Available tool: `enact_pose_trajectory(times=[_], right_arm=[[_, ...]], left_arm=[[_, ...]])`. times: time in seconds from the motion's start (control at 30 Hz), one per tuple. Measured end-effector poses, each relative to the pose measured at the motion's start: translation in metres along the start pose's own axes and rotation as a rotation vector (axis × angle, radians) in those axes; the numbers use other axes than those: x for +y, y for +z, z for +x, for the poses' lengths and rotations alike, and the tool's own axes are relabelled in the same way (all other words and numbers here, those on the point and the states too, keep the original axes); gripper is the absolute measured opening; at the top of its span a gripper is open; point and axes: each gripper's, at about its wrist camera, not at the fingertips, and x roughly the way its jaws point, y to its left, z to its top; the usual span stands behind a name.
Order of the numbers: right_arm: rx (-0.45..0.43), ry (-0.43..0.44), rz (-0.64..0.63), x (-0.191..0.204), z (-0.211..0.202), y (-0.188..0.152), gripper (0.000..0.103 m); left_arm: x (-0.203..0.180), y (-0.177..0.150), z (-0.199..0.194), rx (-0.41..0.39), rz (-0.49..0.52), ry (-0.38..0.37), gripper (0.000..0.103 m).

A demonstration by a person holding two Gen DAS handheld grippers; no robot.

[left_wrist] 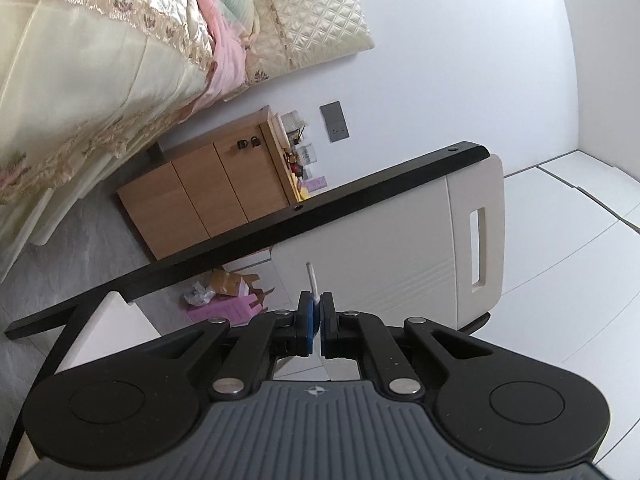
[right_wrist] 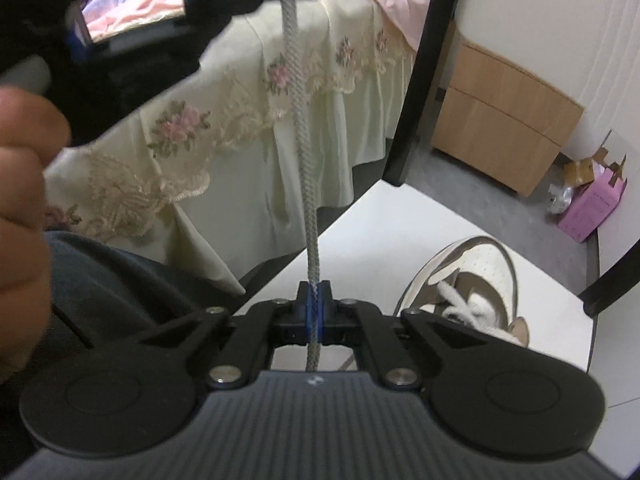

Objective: Lace up shoes with both hands

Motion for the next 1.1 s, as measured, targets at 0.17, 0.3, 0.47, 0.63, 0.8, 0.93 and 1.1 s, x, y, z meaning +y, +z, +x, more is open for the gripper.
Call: enact_pose_trajectory(times=[0.17,0.3,0.47,0.63,0.8,0.93,1.1], right_arm=[[-0.02,0.063,0.099,-0.008,-0.001,-0.005,0.006],[-0.081,0.11,0.189,-0.022,-0.018,-0.01,0.039],[-0.173,0.153,0.257,-0.036,-0.047,-0.024,0.042],[-0.273,0.175,0.393,-0.059,-0.075,-0.047,0.043],[-0.351,0.143,0.588,-0.094,-0.094,-0.077,0.043],[-0.41,0.11,0.686,-0.114,-0.107,-0.099,0.044],[-0.547,0.117,0.787,-0.132,-0.118,-0.137,0.044]], left_arm=[[-0.009,-0.002,0.001,-0.003,0.078,0.051,0.003],[-0.013,-0.007,0.009,0.021,0.131,0.122,0.003],[-0.027,-0.022,0.017,0.044,0.287,0.232,0.003],[-0.049,-0.051,0.024,0.058,0.535,0.327,0.003],[-0.061,-0.084,0.03,0.092,0.718,0.378,0.003],[-0.064,-0.112,0.032,0.117,0.87,0.422,0.004],[-0.077,-0.164,0.033,0.164,1.176,0.402,0.004]])
